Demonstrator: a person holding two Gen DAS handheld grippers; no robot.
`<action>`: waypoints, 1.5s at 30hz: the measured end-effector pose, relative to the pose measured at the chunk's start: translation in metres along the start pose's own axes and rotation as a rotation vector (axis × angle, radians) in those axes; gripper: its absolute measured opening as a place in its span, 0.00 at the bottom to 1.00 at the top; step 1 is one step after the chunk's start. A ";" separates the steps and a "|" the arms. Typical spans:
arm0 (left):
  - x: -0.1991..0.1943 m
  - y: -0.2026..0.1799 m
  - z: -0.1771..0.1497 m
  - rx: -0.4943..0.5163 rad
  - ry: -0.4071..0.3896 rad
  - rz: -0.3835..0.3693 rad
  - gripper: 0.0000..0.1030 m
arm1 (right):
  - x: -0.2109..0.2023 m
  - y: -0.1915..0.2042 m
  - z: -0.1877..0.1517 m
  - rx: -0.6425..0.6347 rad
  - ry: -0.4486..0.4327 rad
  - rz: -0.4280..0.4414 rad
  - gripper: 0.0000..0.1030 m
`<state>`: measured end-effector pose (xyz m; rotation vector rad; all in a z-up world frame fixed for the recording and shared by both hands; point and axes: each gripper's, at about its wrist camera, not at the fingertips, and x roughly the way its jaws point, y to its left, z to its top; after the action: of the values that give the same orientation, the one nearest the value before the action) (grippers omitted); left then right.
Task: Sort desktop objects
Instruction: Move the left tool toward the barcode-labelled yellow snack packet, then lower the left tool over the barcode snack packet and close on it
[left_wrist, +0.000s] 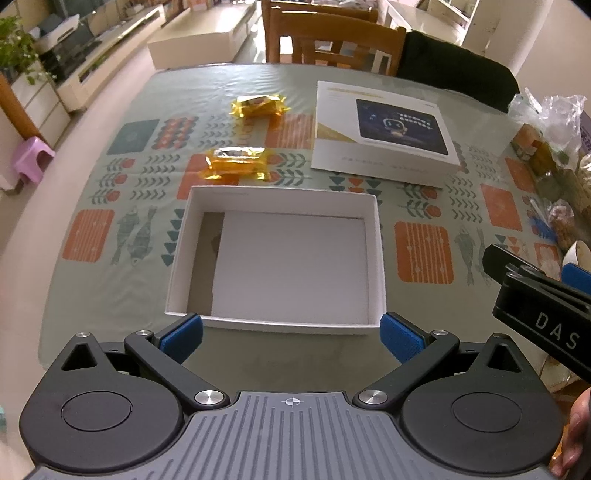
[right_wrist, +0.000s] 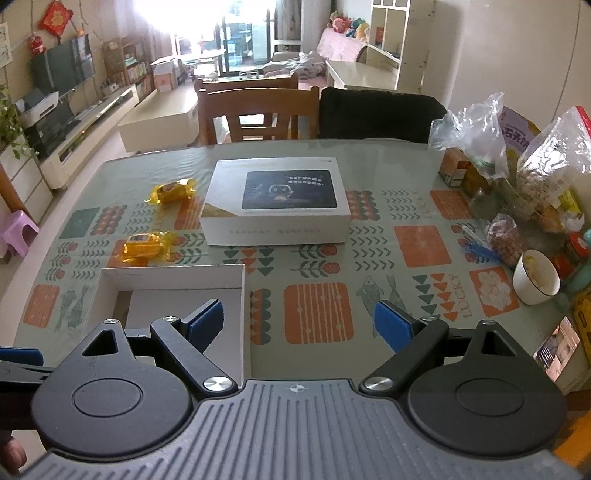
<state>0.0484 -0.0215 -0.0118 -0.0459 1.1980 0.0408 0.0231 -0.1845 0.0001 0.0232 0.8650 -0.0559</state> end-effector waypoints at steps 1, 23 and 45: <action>0.002 -0.001 0.001 -0.003 0.002 0.003 1.00 | 0.003 -0.001 0.002 -0.003 0.001 0.006 1.00; 0.018 -0.018 0.044 -0.087 0.003 0.103 1.00 | 0.070 -0.017 0.054 -0.065 0.025 0.122 1.00; 0.057 0.004 0.087 -0.006 0.046 0.044 1.00 | 0.089 -0.001 0.064 -0.020 -0.042 0.033 1.00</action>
<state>0.1503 -0.0125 -0.0333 -0.0258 1.2452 0.0824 0.1296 -0.1920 -0.0265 0.0172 0.8233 -0.0170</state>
